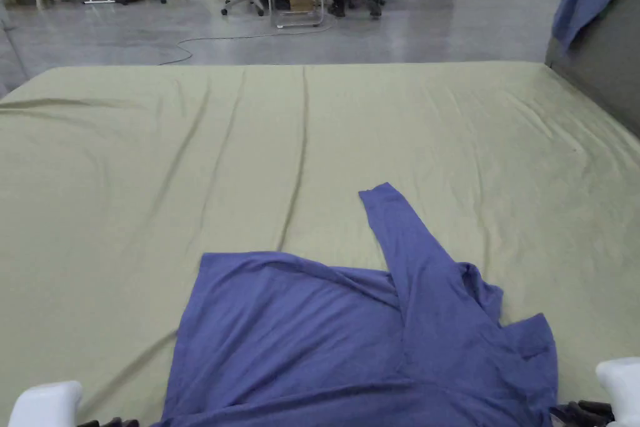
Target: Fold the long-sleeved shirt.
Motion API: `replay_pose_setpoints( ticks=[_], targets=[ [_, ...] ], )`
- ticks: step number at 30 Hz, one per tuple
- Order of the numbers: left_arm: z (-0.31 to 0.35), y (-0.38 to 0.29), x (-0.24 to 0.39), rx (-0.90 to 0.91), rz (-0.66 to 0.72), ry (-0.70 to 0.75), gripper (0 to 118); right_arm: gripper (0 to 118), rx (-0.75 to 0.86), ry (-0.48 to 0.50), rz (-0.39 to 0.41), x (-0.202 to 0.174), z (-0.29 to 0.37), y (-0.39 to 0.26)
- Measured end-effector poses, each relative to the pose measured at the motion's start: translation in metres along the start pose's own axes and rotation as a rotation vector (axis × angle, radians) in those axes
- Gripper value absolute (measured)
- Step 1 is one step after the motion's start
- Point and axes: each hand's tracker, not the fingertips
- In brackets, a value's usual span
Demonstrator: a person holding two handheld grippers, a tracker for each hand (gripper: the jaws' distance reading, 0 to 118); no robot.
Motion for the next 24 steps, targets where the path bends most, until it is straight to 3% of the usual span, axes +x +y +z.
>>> replay_pose_setpoints(
  ticks=[1,3,4,6,7,8,9,10,11,12,16,19,20,22,24],
  targets=[
    [-0.011,0.004,0.003,0.001,-0.024,0.034,115,0,-0.006,-0.009,0.002,-0.001,-0.002,0.006],
    [-0.039,0.013,0.007,-0.070,-0.080,0.102,118,0,-0.010,-0.009,0.000,0.004,-0.008,0.008],
    [-0.047,0.015,0.008,-0.029,-0.087,0.053,118,0,-0.010,-0.006,-0.005,0.007,-0.010,0.009],
    [-0.072,0.017,0.018,-0.112,-0.146,0.083,116,0,-0.006,-0.006,-0.016,0.004,-0.014,0.017],
    [-0.087,0.013,0.025,-0.176,-0.126,0.021,116,0,-0.006,-0.006,-0.019,0.006,-0.017,0.018],
    [-0.097,0.010,0.028,-0.209,-0.162,0.016,110,0,-0.008,-0.005,-0.020,0.008,-0.020,0.020],
    [-0.109,0.005,0.028,-0.229,-0.193,0.007,96,0,-0.011,-0.008,-0.018,0.005,-0.023,0.025],
    [-0.119,0.004,0.025,-0.206,-0.283,0.106,65,0,-0.011,-0.014,-0.018,0.007,-0.027,0.027],
    [-0.123,0.000,0.026,-0.205,-0.320,0.159,11,0,-0.013,-0.024,-0.019,0.009,-0.029,0.029],
    [-0.122,-0.004,0.025,-0.199,-0.310,0.139,6,0,-0.015,-0.032,-0.021,0.012,-0.032,0.031],
    [-0.086,-0.006,0.043,-0.182,-0.319,0.036,5,0,-0.021,-0.031,-0.022,0.017,-0.045,0.055],
    [-0.074,0.005,0.037,-0.163,-0.271,0.022,5,0,0.027,0.041,-0.032,0.025,-0.066,0.105],
    [-0.069,0.009,0.035,-0.148,-0.231,-0.002,5,26,0.035,0.051,-0.025,0.025,-0.079,0.133],
    [-0.063,0.014,0.031,-0.126,-0.182,-0.024,5,110,0.025,0.066,0.012,0.022,-0.112,0.192],
    [-0.060,0.019,0.029,-0.118,-0.167,-0.019,5,118,0.090,0.082,-0.009,0.017,-0.157,0.240]
  ],
)
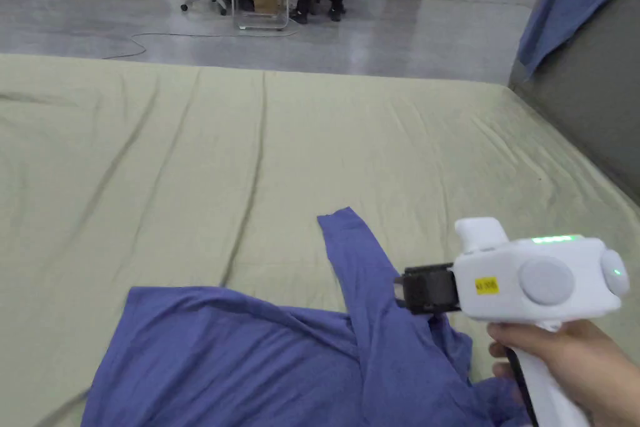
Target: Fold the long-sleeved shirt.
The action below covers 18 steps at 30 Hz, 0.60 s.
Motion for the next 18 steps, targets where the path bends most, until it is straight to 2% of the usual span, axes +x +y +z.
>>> replay_pose_setpoints(
  ticks=[1,5,6,7,8,9,10,11,12,13,15,18],
  targets=[
    [0.000,0.002,-0.001,0.004,0.008,0.005,5,118,-0.058,0.003,-0.004,0.000,-0.035,0.023],
    [-0.001,0.005,0.000,-0.003,0.053,-0.007,5,115,-0.369,-0.147,-0.003,-0.007,-0.145,0.051],
    [-0.002,0.006,0.001,-0.002,0.064,-0.009,5,103,-0.417,-0.169,-0.014,-0.008,-0.161,0.045],
    [-0.003,0.008,0.001,-0.001,0.075,-0.013,5,76,-0.450,-0.196,-0.028,-0.009,-0.172,0.038],
    [-0.003,0.009,0.001,-0.002,0.078,-0.011,5,76,-0.468,-0.204,-0.035,-0.012,-0.176,0.032],
    [-0.004,0.011,0.000,-0.004,0.081,-0.013,5,64,-0.466,-0.194,-0.021,-0.011,-0.178,0.021],
    [-0.003,0.012,0.001,-0.003,0.086,-0.017,5,45,-0.425,-0.135,-0.031,-0.012,-0.170,0.016],
    [-0.003,0.014,0.001,-0.002,0.091,-0.022,5,37,-0.366,-0.185,-0.002,-0.014,-0.157,0.016],
    [-0.002,0.016,0.001,0.003,0.094,-0.027,5,11,-0.353,-0.152,0.027,-0.018,-0.144,0.016],
    [-0.001,0.018,0.002,0.009,0.096,-0.030,5,0,-0.313,-0.130,0.031,-0.019,-0.126,0.015],
    [0.005,0.021,0.002,0.033,0.110,-0.033,5,0,-0.244,-0.098,0.008,-0.011,-0.082,0.013],
    [0.020,0.028,-0.001,0.096,0.189,-0.072,5,0,-0.094,-0.094,0.031,-0.004,-0.012,0.028]
  ],
)
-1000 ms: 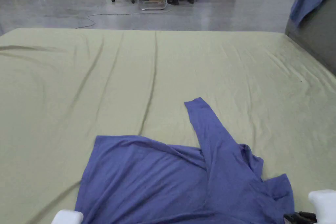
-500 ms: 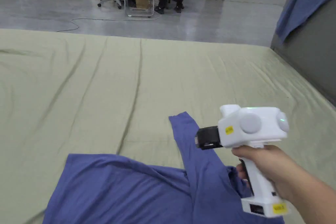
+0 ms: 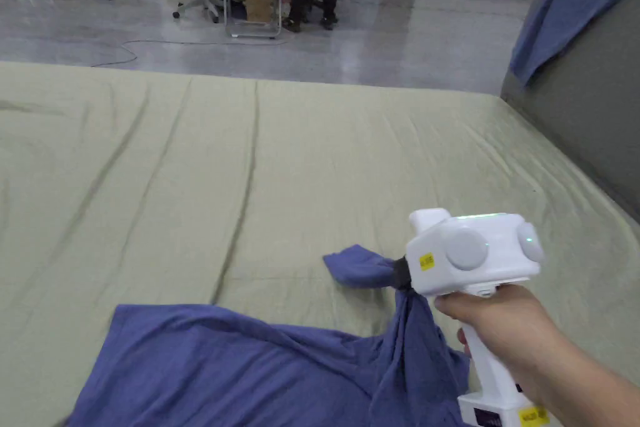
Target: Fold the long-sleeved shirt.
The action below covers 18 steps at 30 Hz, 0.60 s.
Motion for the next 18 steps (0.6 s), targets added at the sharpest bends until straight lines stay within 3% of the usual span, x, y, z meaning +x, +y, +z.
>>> replay_pose_setpoints(
  ticks=[4,9,13,18],
  targets=[
    [0.025,0.015,0.011,0.101,0.054,-0.026,5,0,0.283,0.038,-0.045,0.009,0.141,-0.026],
    [0.055,0.050,0.031,0.248,0.111,-0.089,5,0,0.531,0.046,-0.099,0.022,0.272,-0.056],
    [0.077,0.106,0.055,0.358,0.072,-0.114,5,0,0.613,0.028,-0.121,0.027,0.330,-0.038],
    [0.095,0.204,0.085,0.449,0.017,-0.166,5,0,0.642,-0.066,-0.099,0.039,0.357,0.043]
  ],
)
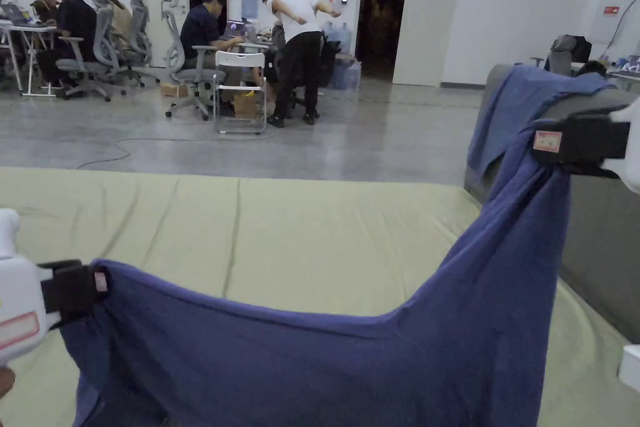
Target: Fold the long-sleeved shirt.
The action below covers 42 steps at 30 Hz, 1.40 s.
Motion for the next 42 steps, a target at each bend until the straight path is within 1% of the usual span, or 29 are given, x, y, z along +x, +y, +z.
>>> replay_pose_setpoints(
  ticks=[2,4,6,8,9,10,11,12,13,14,15,16,17,18,20,21,23,26,28,29,31,33,36,38,39,41,42],
  targets=[
    [-0.012,0.041,0.014,0.036,-0.034,-0.012,5,0,-0.010,-0.017,-0.011,0.006,-0.022,0.036],
    [-0.027,0.082,0.027,0.058,-0.070,-0.014,5,0,-0.017,-0.060,-0.012,0.007,-0.048,0.075],
    [-0.041,0.120,0.036,0.065,-0.086,-0.015,5,0,-0.015,-0.096,-0.033,0.011,-0.071,0.110],
    [-0.054,0.156,0.044,0.073,-0.109,0.001,5,0,-0.013,-0.127,-0.040,0.009,-0.094,0.145],
    [-0.059,0.174,0.048,0.098,-0.103,0.014,5,0,-0.011,-0.134,-0.058,0.011,-0.102,0.162],
    [-0.066,0.188,0.050,0.115,-0.115,0.020,5,0,-0.005,-0.139,-0.058,0.009,-0.112,0.176],
    [-0.072,0.205,0.055,0.124,-0.153,0.054,5,0,0.005,-0.152,-0.075,0.008,-0.122,0.191],
    [-0.079,0.219,0.058,0.129,-0.173,0.073,5,0,0.026,-0.158,-0.068,0.005,-0.131,0.203],
    [-0.086,0.232,0.062,0.135,-0.190,0.090,5,0,0.047,-0.191,-0.052,-0.016,-0.122,0.205],
    [-0.094,0.243,0.062,0.146,-0.202,0.106,5,0,0.051,-0.197,-0.042,-0.021,-0.130,0.214],
    [-0.101,0.254,0.065,0.148,-0.212,0.119,5,0,0.067,-0.239,-0.048,-0.026,-0.135,0.223],
    [-0.107,0.264,0.066,0.153,-0.227,0.132,5,0,0.077,-0.251,-0.065,-0.030,-0.141,0.231],
    [-0.115,0.272,0.066,0.162,-0.233,0.139,5,0,0.079,-0.263,-0.068,-0.023,-0.148,0.238],
    [-0.121,0.280,0.065,0.171,-0.237,0.147,5,0,0.086,-0.284,-0.085,-0.025,-0.151,0.244],
    [-0.133,0.291,0.063,0.191,-0.255,0.166,5,0,0.109,-0.295,-0.105,-0.030,-0.156,0.252],
    [-0.139,0.294,0.060,0.200,-0.260,0.181,5,0,0.114,-0.302,-0.119,-0.016,-0.175,0.263],
    [-0.152,0.297,0.055,0.190,-0.272,0.206,5,0,0.126,-0.304,-0.114,-0.016,-0.184,0.263],
    [-0.175,0.284,0.044,0.158,-0.317,0.230,5,0,0.116,-0.309,-0.089,-0.009,-0.207,0.249],
    [-0.194,0.263,0.035,0.114,-0.360,0.250,5,0,0.080,-0.288,-0.088,-0.003,-0.226,0.226],
    [-0.205,0.249,0.029,0.086,-0.368,0.256,5,0,0.042,-0.281,-0.090,0.007,-0.245,0.214],
    [-0.230,0.217,0.014,0.014,-0.355,0.267,5,0,-0.044,-0.283,-0.099,0.014,-0.272,0.176],
    [-0.254,0.176,-0.002,-0.063,-0.342,0.257,5,0,-0.136,-0.257,-0.103,0.022,-0.301,0.128],
    [-0.282,0.105,-0.025,-0.211,-0.370,0.270,5,0,-0.277,-0.258,-0.065,0.028,-0.331,0.046],
    [-0.288,0.059,-0.037,-0.285,-0.404,0.270,5,0,-0.371,-0.229,-0.042,0.029,-0.332,-0.009],
    [-0.287,0.036,-0.043,-0.323,-0.410,0.268,5,0,-0.404,-0.225,-0.043,0.031,-0.329,-0.034],
    [-0.276,0.000,-0.054,-0.374,-0.415,0.243,4,0,-0.431,-0.161,-0.054,0.033,-0.307,-0.077],
    [-0.273,-0.012,-0.063,-0.379,-0.418,0.253,4,0,-0.452,-0.148,-0.043,0.035,-0.292,-0.096]
  ],
)
